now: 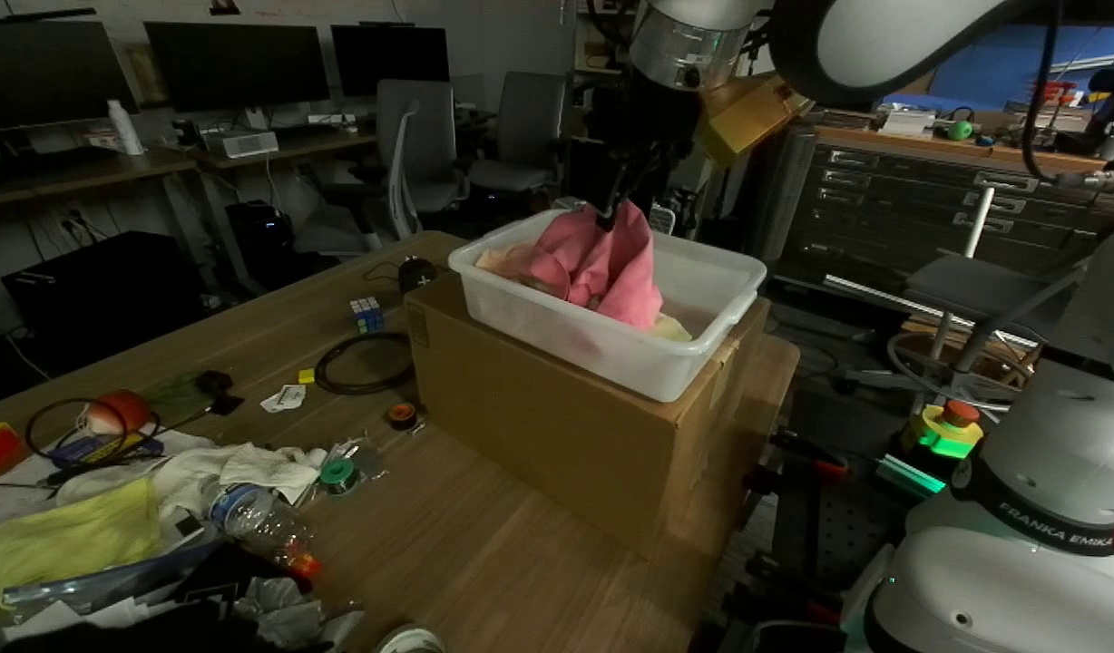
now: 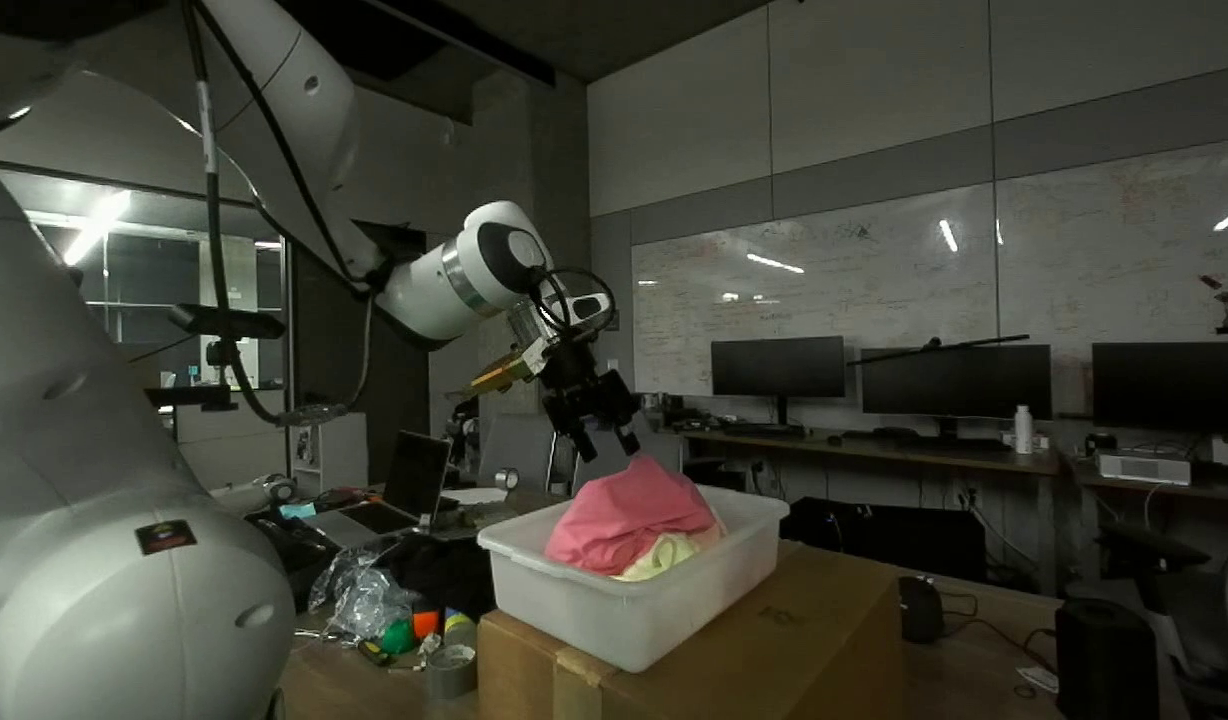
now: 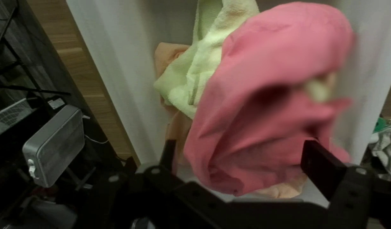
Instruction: Take the t-shirts and towel out of the box and put them on the table
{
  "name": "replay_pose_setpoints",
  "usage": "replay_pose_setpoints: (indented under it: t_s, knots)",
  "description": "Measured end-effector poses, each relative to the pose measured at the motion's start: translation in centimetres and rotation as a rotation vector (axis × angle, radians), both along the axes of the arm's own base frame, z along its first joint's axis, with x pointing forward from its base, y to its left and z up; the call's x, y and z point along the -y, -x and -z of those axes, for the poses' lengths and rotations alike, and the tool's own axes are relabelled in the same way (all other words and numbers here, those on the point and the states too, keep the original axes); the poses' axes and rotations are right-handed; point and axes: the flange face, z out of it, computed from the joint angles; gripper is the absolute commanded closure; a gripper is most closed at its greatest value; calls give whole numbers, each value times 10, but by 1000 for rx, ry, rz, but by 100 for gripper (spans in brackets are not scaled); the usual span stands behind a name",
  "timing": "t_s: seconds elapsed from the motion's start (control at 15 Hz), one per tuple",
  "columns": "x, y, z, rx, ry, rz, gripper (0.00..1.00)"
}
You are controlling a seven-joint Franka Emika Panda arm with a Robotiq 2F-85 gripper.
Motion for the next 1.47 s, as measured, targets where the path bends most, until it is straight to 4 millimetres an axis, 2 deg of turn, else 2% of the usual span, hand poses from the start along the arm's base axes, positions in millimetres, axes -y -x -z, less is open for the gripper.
replay_pose_setpoints:
  t_s: [0.6,1.07,1.13,1.27,1.47]
  knots:
    - [12,-28,24,1,-35,2,0]
    - [34,-54,54,-47,-46,21,1]
    - [35,-57,58,-57,-48,23,25]
    - [35,-62,65,-73,-52,18,30]
    - [30,-67,70,-91,-61,-1,55]
